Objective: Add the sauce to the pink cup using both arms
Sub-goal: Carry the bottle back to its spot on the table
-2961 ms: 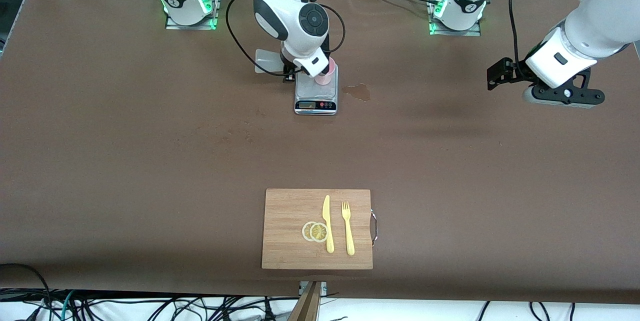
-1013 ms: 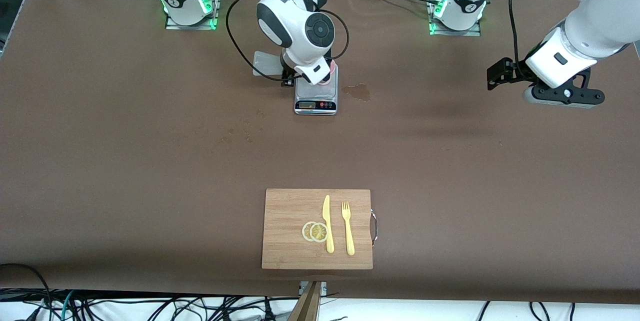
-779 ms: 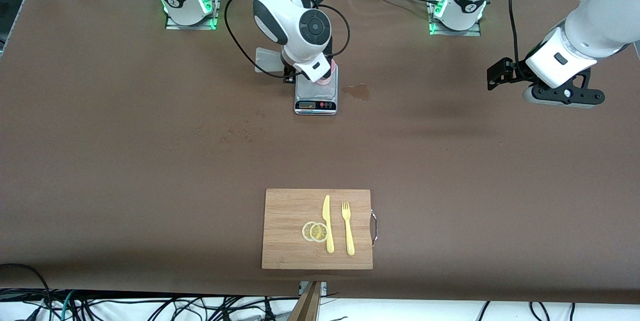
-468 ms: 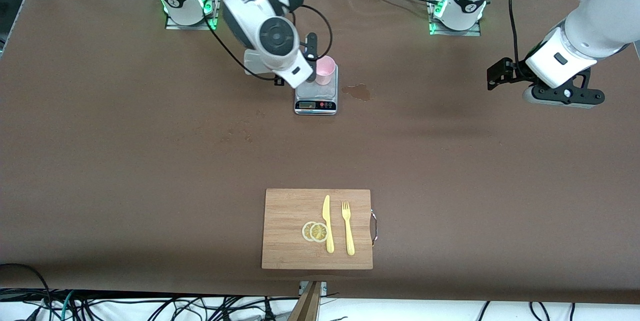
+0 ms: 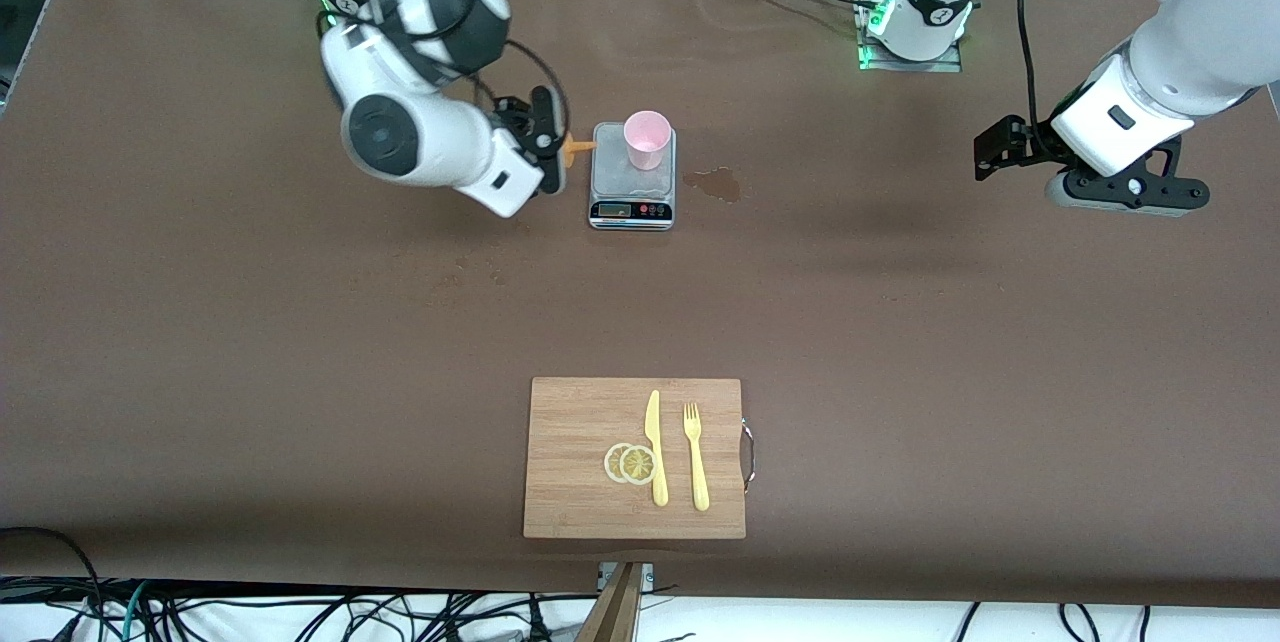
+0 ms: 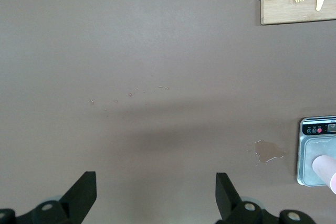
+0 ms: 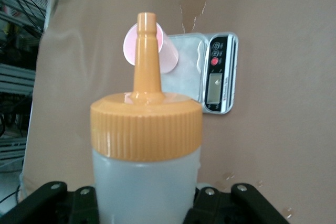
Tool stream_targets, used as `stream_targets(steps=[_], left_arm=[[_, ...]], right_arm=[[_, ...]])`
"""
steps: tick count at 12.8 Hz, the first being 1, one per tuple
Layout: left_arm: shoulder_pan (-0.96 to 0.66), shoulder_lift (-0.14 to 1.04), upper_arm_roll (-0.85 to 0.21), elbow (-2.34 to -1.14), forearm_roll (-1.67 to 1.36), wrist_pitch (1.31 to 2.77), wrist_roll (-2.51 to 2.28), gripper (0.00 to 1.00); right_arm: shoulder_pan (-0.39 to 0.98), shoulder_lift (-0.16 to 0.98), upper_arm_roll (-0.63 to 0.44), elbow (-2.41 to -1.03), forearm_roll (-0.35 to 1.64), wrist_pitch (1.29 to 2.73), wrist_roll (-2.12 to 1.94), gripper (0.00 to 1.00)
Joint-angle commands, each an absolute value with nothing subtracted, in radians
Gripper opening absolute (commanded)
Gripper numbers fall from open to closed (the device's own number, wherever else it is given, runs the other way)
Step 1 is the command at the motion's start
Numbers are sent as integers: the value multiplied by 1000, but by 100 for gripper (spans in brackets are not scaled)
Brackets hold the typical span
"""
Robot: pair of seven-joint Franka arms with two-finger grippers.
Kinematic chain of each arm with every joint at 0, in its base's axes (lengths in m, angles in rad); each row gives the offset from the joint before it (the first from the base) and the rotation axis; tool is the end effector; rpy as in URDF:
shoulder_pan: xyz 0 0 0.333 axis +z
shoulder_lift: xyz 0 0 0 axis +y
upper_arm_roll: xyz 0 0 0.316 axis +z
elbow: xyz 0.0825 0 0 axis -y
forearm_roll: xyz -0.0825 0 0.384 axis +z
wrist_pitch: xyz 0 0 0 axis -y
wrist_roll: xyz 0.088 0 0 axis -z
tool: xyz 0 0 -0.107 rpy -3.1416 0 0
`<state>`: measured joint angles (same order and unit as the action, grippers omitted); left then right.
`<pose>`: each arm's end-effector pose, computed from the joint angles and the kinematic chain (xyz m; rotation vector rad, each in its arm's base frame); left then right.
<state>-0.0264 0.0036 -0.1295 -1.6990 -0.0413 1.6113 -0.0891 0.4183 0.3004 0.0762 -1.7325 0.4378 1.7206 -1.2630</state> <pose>0.5457 -0.0900 0.5655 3.1063 -0.0983 -0.1488 0.5178 0.3200 0.3934 -1.7993 -1.8939 0.1596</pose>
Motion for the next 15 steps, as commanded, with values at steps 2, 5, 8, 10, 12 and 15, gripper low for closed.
stream_targets(steps=[2,5,8,10,12,15], left_arm=[[-25,8,-129,-1684,-32,1597,-72,100],[-25,8,-129,-1684,-32,1595,-71,100],[-25,8,-129,-1684,-32,1595,-71,100],[-25,8,-129,-1684,-32,1597,-72,100],[-25,8,-129,-1684,-32,1597,-74,100],[-25,8,-129,-1684,-32,1597,-75,100]], right_arm=[[235,308,57,-1752,644,1669,-1608,20],[187,360,-58,-1752,767,1556,-1883,20],[63,471,-67,-1747,830,1491,-2180,20],[-7,543,-67,-1743,873,1441,-2362,20],[-60,645,-66,-1704,897,1390,-2491,20],[-93,736,-67,-1674,928,1325,-2643,21]])
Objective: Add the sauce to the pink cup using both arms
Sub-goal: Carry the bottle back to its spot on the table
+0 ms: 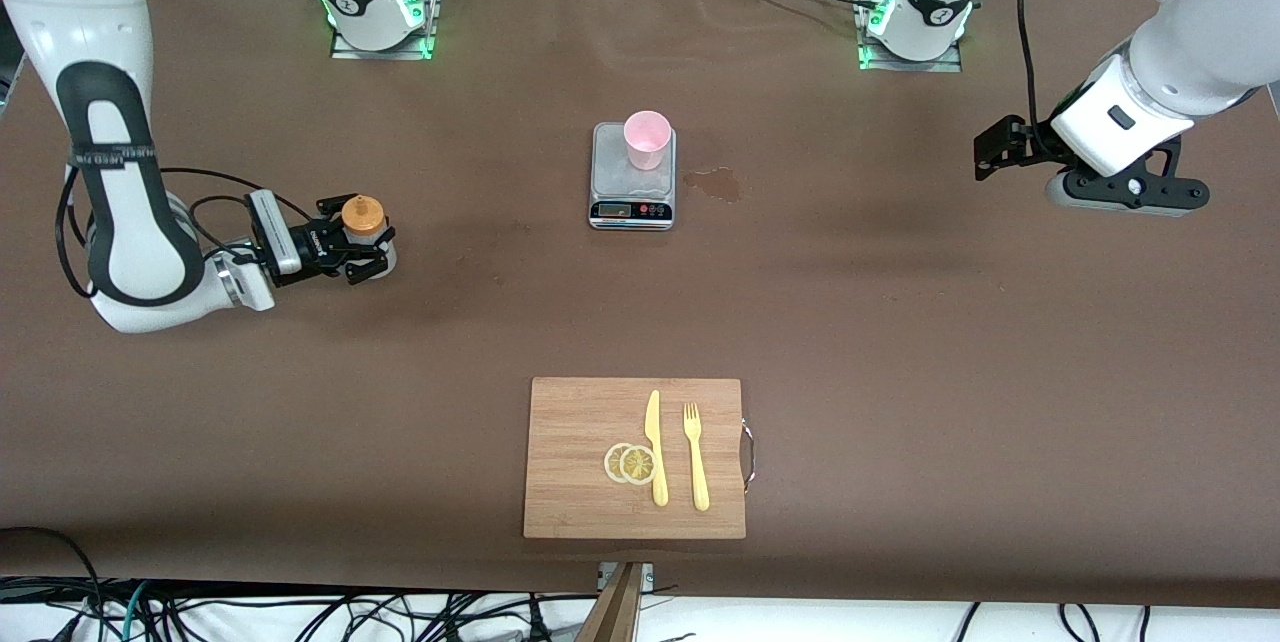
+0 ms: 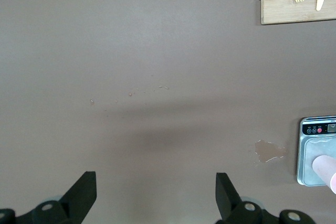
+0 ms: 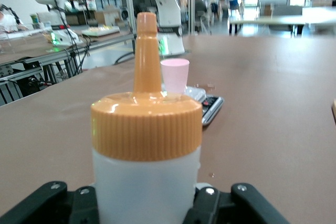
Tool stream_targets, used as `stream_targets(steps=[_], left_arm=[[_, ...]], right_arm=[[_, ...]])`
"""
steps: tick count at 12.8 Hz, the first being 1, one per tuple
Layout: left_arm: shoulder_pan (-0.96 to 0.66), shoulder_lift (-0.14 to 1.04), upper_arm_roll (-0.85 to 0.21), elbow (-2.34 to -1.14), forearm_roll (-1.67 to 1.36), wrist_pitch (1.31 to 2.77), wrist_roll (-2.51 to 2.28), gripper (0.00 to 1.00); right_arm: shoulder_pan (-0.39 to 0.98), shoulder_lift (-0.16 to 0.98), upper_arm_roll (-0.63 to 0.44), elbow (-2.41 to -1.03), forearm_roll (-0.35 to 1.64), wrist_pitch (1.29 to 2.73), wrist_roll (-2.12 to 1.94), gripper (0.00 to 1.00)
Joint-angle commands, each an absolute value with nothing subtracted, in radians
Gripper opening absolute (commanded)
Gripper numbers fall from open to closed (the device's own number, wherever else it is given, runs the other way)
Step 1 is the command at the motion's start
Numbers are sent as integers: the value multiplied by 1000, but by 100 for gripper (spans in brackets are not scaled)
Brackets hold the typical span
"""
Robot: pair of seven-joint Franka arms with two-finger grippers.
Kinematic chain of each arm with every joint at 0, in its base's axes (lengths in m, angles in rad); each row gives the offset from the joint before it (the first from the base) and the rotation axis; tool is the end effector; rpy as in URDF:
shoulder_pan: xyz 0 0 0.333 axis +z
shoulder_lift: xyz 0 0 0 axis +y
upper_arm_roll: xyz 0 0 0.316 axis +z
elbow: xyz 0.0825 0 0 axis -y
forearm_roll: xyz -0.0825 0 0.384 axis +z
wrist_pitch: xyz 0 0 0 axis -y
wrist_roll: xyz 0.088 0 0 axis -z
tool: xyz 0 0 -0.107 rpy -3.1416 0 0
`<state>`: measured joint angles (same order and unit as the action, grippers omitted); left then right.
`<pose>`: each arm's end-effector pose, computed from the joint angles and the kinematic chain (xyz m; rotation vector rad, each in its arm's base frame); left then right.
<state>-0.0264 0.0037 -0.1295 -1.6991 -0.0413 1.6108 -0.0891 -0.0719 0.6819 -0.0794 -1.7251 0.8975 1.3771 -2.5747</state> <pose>0.5456 -0.0900 0.5654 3.1063 -0.0983 -0.1499 0.5764 0.0118 0.1932 -0.9890 -1.6724 -0.6933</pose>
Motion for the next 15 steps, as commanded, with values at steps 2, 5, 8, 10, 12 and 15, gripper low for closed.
stream_targets(steps=[2,5,8,10,12,15], left_arm=[[-25,8,-129,-1684,-32,1597,-77,100],[-25,8,-129,-1684,-32,1597,-77,100],[-25,8,-129,-1684,-32,1595,-78,100],[-25,8,-129,-1684,-32,1595,-77,100],[-25,8,-129,-1684,-32,1595,-74,100],[-25,8,-129,-1684,-32,1595,-74,100]], right_arm=[[-113,770,-67,-1674,930,1319,-2698,22],[-121,831,-61,-1675,931,1313,-2775,24],[-85,871,-57,-1680,1009,1319,-2816,24],[-60,882,-57,-1683,1025,1318,-2819,24],[-57,896,-57,-1681,1031,1318,-2821,30],[-67,899,-58,-1678,1029,1313,-2797,100]])
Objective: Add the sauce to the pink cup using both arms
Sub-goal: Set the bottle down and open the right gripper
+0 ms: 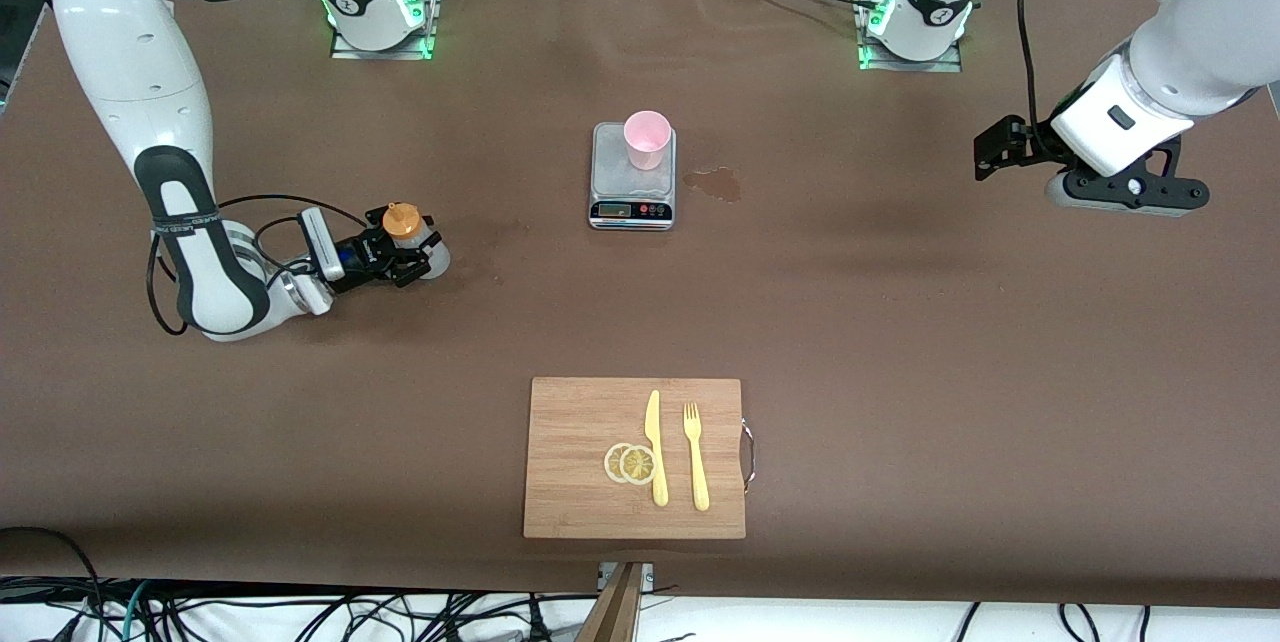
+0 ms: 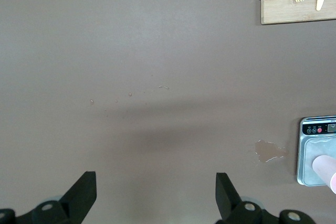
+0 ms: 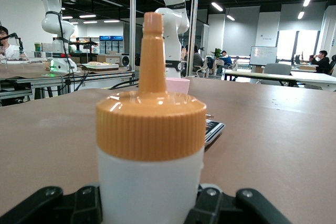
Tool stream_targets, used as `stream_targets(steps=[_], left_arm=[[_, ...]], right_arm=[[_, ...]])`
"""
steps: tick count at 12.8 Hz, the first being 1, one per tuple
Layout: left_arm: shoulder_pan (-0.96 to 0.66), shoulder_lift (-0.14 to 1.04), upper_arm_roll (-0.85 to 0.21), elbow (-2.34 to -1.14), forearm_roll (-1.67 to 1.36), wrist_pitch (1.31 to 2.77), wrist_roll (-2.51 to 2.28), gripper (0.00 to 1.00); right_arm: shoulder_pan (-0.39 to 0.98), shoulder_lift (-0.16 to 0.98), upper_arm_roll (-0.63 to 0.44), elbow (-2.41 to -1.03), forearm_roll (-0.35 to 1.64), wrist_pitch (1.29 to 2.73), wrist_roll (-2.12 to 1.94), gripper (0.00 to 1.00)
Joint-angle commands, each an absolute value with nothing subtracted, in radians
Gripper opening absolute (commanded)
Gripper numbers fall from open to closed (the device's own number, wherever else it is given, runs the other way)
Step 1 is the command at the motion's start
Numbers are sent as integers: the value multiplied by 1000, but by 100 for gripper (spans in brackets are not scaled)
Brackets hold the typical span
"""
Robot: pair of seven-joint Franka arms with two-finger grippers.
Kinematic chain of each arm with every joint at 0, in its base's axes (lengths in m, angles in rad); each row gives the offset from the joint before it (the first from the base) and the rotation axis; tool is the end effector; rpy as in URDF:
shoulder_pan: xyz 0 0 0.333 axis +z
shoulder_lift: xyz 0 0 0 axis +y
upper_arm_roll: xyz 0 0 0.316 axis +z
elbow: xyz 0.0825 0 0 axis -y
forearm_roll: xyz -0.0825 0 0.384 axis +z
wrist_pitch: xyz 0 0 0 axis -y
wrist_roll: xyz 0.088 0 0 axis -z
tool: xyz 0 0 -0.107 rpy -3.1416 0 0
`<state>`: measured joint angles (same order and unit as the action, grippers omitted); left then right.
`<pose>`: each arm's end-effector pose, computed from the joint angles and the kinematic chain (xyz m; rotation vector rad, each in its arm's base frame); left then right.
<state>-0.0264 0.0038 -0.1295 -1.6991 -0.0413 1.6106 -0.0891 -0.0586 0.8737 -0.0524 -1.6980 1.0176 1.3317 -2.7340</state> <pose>0.5456 -0.0900 0.5653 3.1063 -0.0983 -0.1503 0.5559 0.0461 0.1041 -0.8540 -1.5289 -0.8310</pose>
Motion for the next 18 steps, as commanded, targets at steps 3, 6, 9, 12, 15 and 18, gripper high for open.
stream_targets(steps=[3,6,9,12,15,18], left_arm=[[-25,8,-129,-1684,-34,1595,-72,100],[-25,8,-129,-1684,-34,1595,-72,100],[-25,8,-129,-1684,-32,1595,-72,100],[-25,8,-129,-1684,-34,1595,-74,100],[-25,8,-129,-1684,-32,1595,-74,100],[-25,8,-129,-1684,-32,1595,-71,100]], right_arm=[[-112,888,-63,-1666,1019,1310,-2790,100],[-118,830,-133,-1623,948,1312,-2789,100],[-117,698,-178,-1623,817,1356,-2751,100],[-103,545,-190,-1637,668,1472,-2575,100],[-65,398,-186,-1690,527,1591,-2343,100],[-37,277,-186,-1733,392,1644,-2124,100]])
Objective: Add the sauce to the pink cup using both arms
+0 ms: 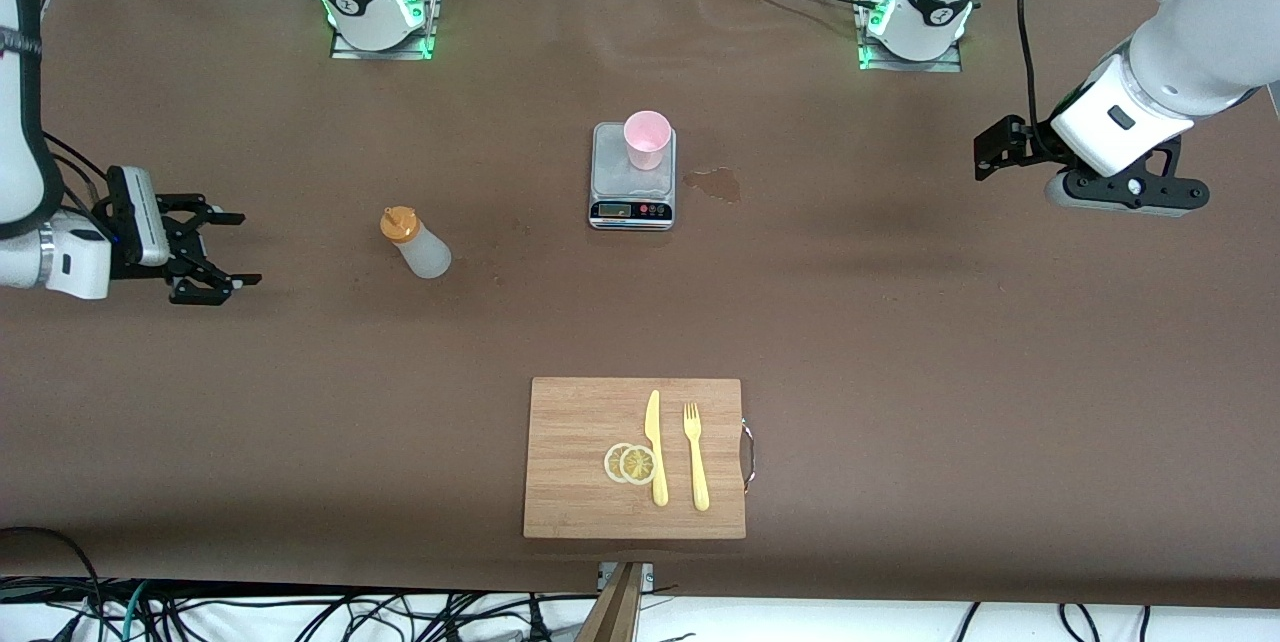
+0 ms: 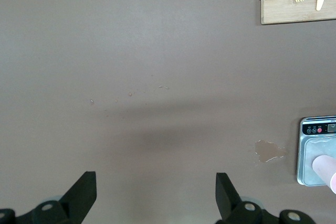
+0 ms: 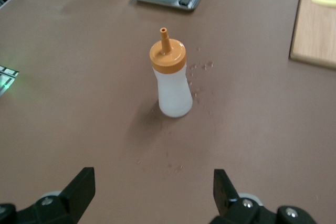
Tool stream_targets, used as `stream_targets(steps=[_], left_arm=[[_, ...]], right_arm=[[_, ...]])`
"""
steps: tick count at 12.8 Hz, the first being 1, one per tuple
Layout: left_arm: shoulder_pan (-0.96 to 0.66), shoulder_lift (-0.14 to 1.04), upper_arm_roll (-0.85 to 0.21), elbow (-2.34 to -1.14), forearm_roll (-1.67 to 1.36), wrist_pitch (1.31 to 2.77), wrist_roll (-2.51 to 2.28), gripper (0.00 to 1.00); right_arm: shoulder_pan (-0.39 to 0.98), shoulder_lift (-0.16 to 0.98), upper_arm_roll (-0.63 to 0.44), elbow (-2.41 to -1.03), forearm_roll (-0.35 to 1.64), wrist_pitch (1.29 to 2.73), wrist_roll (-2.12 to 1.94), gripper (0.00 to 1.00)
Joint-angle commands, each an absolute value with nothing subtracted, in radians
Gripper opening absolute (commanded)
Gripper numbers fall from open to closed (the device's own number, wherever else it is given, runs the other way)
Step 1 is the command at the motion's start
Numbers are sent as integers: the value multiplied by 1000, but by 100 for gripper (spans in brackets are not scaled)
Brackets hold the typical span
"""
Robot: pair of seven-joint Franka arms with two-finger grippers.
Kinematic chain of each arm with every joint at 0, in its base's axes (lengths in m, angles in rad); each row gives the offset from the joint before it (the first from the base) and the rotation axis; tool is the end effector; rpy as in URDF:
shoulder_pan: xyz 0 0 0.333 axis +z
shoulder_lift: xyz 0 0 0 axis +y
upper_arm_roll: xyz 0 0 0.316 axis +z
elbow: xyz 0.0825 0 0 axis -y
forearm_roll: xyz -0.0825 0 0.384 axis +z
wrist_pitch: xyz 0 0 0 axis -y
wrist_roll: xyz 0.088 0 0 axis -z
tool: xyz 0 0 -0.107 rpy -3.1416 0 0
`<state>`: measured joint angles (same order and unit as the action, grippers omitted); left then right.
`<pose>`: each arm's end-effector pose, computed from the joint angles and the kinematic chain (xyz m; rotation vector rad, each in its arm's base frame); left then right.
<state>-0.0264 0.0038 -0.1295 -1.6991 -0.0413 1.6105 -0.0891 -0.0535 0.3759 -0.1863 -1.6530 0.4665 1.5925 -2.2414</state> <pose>0.5456 -0.0900 0.5653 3.1063 -0.0983 -0.1505 0.6085 -0.0889 0.3770 -1.5278 -2.1063 -0.3077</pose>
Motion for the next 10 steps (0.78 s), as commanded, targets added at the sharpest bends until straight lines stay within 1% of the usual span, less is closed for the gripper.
stream_targets(steps=[1,6,8,10], left_arm=[[-25,8,-129,-1684,-32,1595,-71,100],[-25,8,-129,-1684,-34,1595,-72,100],[-25,8,-129,-1684,-34,1595,-74,100],[-25,8,-129,-1684,-34,1595,-74,100]], right_arm=[[-26,238,-186,-1735,341,1646,-2024,100],[53,42,-186,-1756,195,1666,-1495,100],[106,-14,-186,-1764,112,1677,-1242,100],[142,-61,-189,-1784,94,1667,-962,100]])
